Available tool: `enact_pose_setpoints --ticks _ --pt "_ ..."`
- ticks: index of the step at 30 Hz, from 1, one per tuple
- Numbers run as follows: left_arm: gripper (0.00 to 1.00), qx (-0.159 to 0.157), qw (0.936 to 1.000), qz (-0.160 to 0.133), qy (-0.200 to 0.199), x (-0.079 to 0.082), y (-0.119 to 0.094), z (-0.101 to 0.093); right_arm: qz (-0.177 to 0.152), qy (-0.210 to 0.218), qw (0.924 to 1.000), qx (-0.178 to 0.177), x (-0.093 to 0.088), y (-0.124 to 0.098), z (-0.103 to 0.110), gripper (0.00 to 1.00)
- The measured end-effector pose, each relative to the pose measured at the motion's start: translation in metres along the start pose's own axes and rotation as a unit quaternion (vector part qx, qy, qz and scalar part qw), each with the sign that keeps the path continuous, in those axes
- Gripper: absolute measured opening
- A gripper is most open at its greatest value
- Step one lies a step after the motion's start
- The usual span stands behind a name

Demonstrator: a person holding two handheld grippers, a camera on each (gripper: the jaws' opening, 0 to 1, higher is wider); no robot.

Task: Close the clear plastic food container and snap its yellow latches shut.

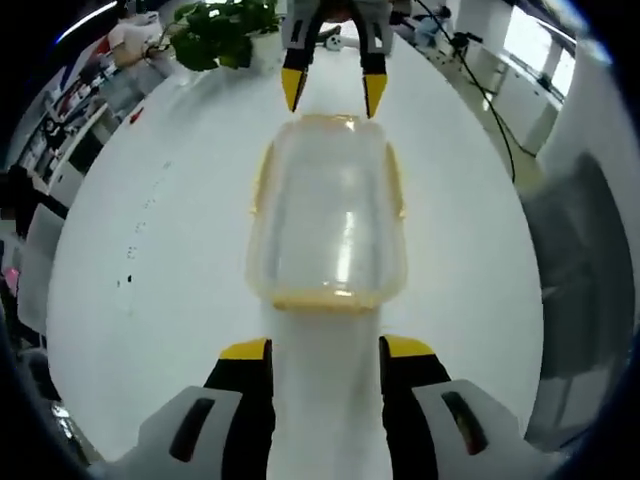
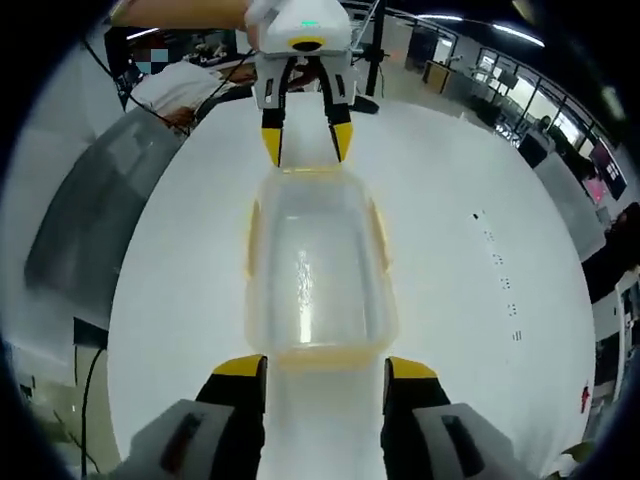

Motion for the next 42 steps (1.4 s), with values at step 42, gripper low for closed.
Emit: enact_pose_setpoints --ticks 42 --pt "0.31 0.0 0.9114 -0.061 -0.407 0.021 0.015 -0.014 -0.047 0.405 0.9131 -0.002 -0.001 0.015 0.002 0.39"
Point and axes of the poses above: the point that each gripper's makers call its tool centre point, and the gripper's own axes: y roughly forward along the fingers, z roughly to its left, x roughly out of its top, the point moved 5 cm from there along -y, roughly backward along the fingers, and after that the axes turned 6 degrees about z, right-handed, at the moved point
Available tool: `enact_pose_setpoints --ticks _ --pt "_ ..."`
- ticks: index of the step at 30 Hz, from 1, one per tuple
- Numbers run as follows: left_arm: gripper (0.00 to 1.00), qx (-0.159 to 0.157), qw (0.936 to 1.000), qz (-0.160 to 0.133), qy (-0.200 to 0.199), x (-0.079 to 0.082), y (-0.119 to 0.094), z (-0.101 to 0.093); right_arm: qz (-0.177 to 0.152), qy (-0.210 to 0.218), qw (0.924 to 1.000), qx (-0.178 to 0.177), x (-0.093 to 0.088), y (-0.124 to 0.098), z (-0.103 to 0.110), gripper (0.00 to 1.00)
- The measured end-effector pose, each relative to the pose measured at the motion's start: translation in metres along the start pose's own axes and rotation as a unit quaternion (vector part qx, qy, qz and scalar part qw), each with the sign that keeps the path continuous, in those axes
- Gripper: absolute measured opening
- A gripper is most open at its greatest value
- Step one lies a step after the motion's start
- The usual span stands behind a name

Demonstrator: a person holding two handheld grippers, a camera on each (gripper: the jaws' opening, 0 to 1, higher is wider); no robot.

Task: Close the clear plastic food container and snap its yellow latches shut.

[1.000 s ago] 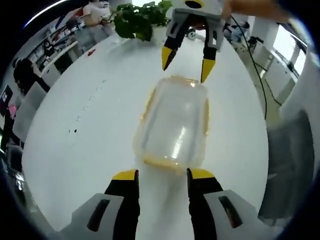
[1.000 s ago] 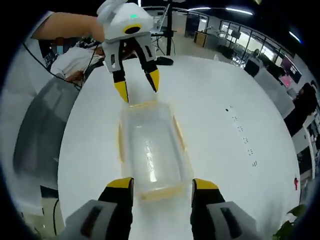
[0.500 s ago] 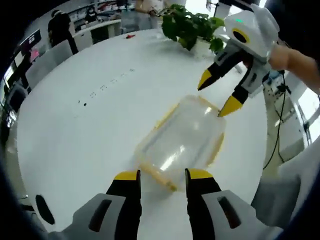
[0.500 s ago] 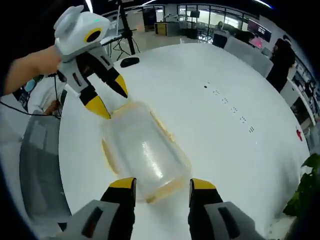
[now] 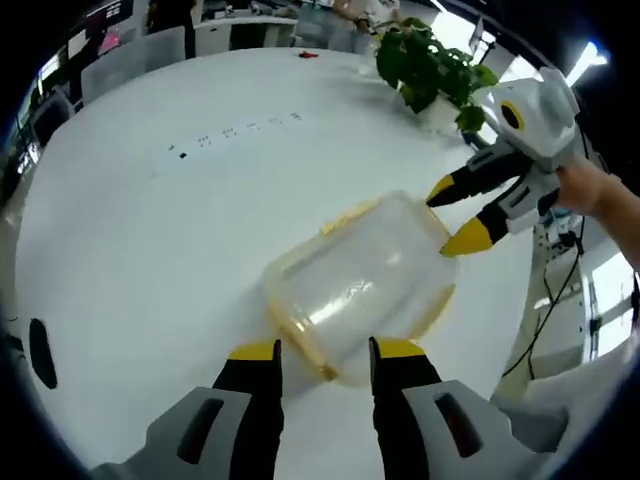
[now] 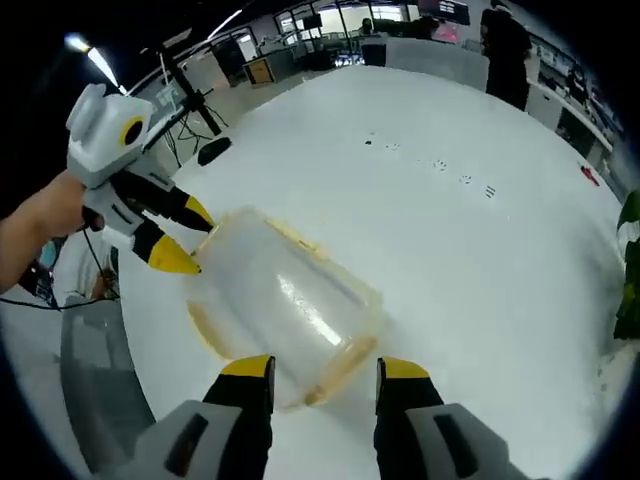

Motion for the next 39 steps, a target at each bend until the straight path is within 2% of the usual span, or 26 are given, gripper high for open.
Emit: enact_pose_setpoints --ticks 1,4,11,14,28,31,32,33,34,35,36,39 --pt "0.32 -0.013 0.9997 -0.009 -0.019 0.001 0.001 -0.002 0.0 0.009 1.0 0.003 0.0 0.0 0.0 0.39" --pt "0.33 -0.024 0.9989 -0.011 -0.04 -0.001 0.001 0.001 -0.003 0.031 0.9995 0.01 -0.002 0.001 -0.001 0.4" --pt "0.35 -0.043 0.9968 -0.022 -0.064 -0.003 0.004 0.004 -0.007 0.055 0.9981 0.027 -0.003 0.003 0.0 0.38" --pt "0.35 -0.045 0.9967 -0.024 -0.064 -0.002 0.005 0.004 -0.006 0.055 0.9979 0.036 -0.003 0.003 0.002 0.34" --pt "0.32 -0.047 0.9976 -0.012 -0.049 0.0 0.006 0.002 -0.003 0.048 0.9981 0.039 -0.002 0.004 0.004 0.31" --pt "0.31 -0.049 0.9982 -0.01 -0.032 0.0 0.007 0.001 -0.005 0.051 0.9977 0.044 -0.002 0.005 0.004 0.28" --pt "0.28 -0.054 0.9979 -0.007 -0.037 -0.002 0.008 0.001 0.017 0.067 0.9962 0.053 -0.005 0.003 0.003 0.27" --pt "0.28 0.012 0.998 0.027 -0.057 -0.016 0.006 0.018 0.002 0.076 0.9962 0.043 -0.001 0.006 0.001 0.27" --pt "0.27 -0.034 0.9991 -0.002 -0.027 -0.005 0.015 0.005 0.008 0.055 0.9979 0.034 0.0 0.007 0.003 0.27" --pt "0.27 -0.032 0.9991 0.001 -0.027 -0.003 0.019 0.004 0.011 0.053 0.9978 0.037 0.001 0.007 0.005 0.27" --pt "0.27 -0.035 0.9988 0.0 -0.035 -0.002 0.01 0.003 0.012 0.065 0.9969 0.043 0.001 0.007 0.003 0.27" --pt "0.28 -0.041 0.9984 -0.008 -0.039 0.001 0.009 0.001 0.013 0.064 0.997 0.043 0.0 0.006 0.005 0.27"
Point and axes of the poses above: the point that each gripper's makers call its tool centre point, and the gripper's own axes: y roughly forward along the fingers, z roughly to its left, x roughly out of its top, the point moved 5 cm from there along -y, roughly backward along the fingers, and after that the axes turned 6 degrees about z, right-handed, at the moved point
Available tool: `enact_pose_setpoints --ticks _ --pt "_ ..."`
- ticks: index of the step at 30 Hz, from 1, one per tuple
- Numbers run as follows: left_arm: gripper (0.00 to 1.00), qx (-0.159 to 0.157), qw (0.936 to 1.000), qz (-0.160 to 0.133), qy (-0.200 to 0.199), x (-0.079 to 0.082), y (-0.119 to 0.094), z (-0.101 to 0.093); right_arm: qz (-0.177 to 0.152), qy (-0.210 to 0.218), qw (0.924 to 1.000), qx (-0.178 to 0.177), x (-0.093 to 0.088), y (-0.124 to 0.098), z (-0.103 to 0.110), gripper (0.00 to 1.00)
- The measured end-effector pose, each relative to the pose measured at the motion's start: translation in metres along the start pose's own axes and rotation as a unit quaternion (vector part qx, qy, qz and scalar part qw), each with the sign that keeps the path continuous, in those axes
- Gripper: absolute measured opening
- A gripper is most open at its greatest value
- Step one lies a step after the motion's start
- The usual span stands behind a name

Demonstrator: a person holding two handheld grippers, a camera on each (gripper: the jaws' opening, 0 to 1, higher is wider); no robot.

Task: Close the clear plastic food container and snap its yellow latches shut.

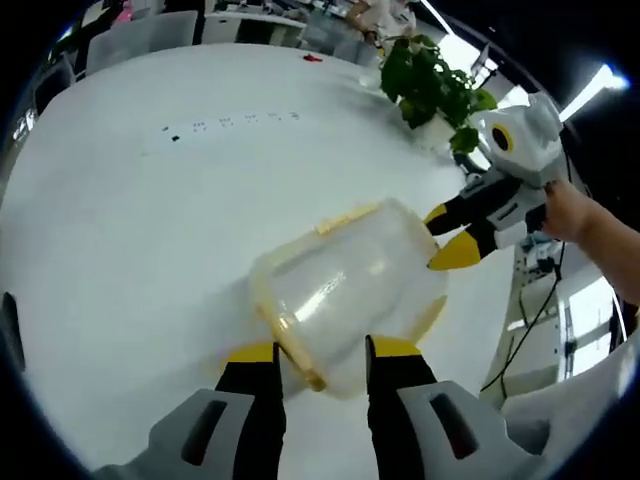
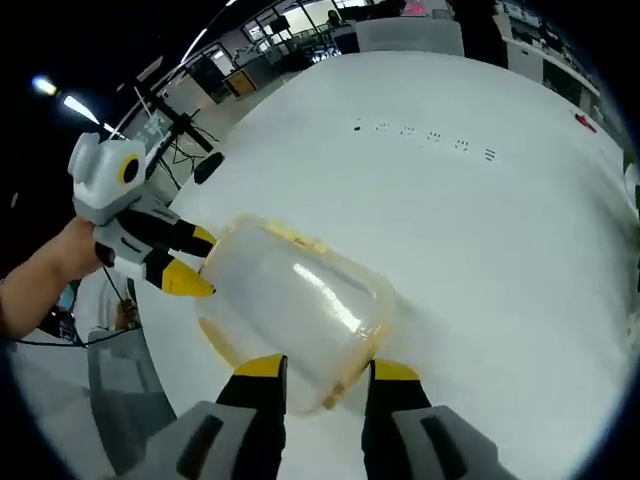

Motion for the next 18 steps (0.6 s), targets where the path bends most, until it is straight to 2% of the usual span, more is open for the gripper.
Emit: enact_pose_setpoints --ticks 3,14,18 --pt "0.28 -0.004 1.0 -0.003 0.0 0.0014 -0.0006 -0.0009 0.003 0.002 1.0 -0.003 0.0004 0.0003 0.0012 0.27" --pt "0.3 -0.008 0.9998 -0.015 0.003 -0.0003 -0.0019 -0.0004 -0.024 0.003 0.9997 -0.003 -0.002 -0.0004 0.0005 0.3" --pt "0.3 -0.008 1.0 -0.005 0.002 0.0008 -0.0016 0.0005 -0.01 0.008 0.9999 -0.005 -0.0021 0.0003 0.0028 0.3"
Point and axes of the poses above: the point that each gripper's makers call its tool centre point, and the gripper's own axes: y roughly forward along the fingers, z roughly to its left, x roughly out of its top, the point moved 5 cm from there along -y, roughly backward along the fingers, and after that the axes turned 6 degrees about z, right-handed, at the moved point
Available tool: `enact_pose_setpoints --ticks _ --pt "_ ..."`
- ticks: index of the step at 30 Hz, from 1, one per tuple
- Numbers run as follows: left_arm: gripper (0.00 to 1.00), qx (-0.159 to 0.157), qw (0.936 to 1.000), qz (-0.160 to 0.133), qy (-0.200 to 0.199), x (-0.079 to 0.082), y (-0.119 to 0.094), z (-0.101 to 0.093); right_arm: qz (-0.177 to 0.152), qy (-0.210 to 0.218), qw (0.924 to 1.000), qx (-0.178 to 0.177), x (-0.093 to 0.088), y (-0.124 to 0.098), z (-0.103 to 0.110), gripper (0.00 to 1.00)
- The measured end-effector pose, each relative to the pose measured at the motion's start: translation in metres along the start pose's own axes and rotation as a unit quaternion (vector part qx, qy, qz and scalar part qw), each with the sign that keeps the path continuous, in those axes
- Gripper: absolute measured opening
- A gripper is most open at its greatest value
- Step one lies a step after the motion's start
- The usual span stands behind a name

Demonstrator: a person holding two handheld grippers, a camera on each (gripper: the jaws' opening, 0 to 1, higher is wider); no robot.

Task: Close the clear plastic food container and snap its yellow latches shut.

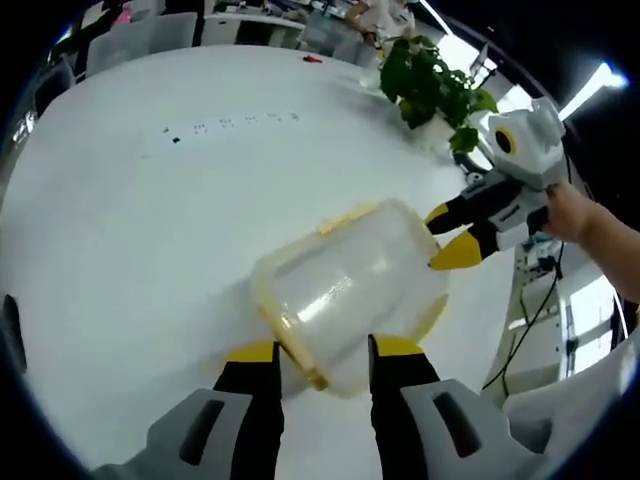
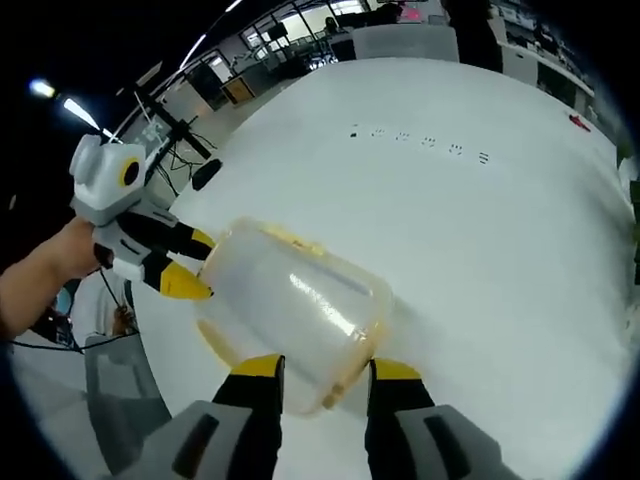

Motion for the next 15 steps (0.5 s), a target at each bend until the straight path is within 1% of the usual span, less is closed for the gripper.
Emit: enact_pose_setpoints --ticks 5,8,13,14,15 --pt "0.3 -0.001 1.0 0.005 0.002 -0.004 -0.0022 -0.0008 0.002 0.0 1.0 0.001 -0.002 0.0003 0.0026 0.3" --pt "0.3 0.001 1.0 0.01 0.001 -0.0075 -0.004 -0.0014 0.004 -0.003 1.0 0.0 -0.0041 0.0007 0.0077 0.3" --pt "0.31 0.001 1.0 0.008 -0.004 -0.0093 -0.0056 -0.0008 0.001 0.0 1.0 0.001 -0.0045 0.0008 0.0086 0.3" --pt "0.31 0.003 1.0 0.007 -0.001 -0.009 -0.0057 -0.0007 0.002 0.003 1.0 0.001 -0.0044 0.001 0.0085 0.3" --pt "0.32 0.009 0.9998 0.004 0.014 -0.0081 -0.0061 -0.0014 0.005 0.003 1.0 -0.003 -0.0031 0.0007 0.0094 0.3"
Point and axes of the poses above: the point that each gripper's makers call its tool centre point, and the gripper's own axes: y roughly forward along the fingers, z roughly to its left, x roughly out of its top, the point moved 5 cm from there along -y, roughly backward along the fingers, and after that the axes turned 6 degrees about z, right-handed, at the moved point
